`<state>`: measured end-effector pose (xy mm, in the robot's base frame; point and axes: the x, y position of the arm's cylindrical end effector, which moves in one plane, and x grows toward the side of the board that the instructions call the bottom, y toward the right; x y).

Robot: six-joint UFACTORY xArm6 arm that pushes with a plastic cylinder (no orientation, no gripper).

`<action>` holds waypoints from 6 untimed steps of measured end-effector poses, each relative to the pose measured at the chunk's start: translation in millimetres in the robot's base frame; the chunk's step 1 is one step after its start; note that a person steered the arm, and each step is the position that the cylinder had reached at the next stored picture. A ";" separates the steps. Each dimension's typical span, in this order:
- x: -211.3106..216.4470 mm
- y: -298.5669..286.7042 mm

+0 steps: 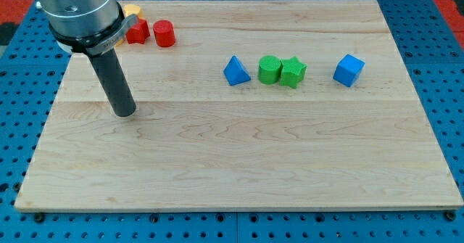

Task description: Point your arm above red circle

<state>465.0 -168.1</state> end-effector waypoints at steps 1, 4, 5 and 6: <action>-0.2 -3.4; -122.6 133.2; -185.6 123.0; -209.7 74.9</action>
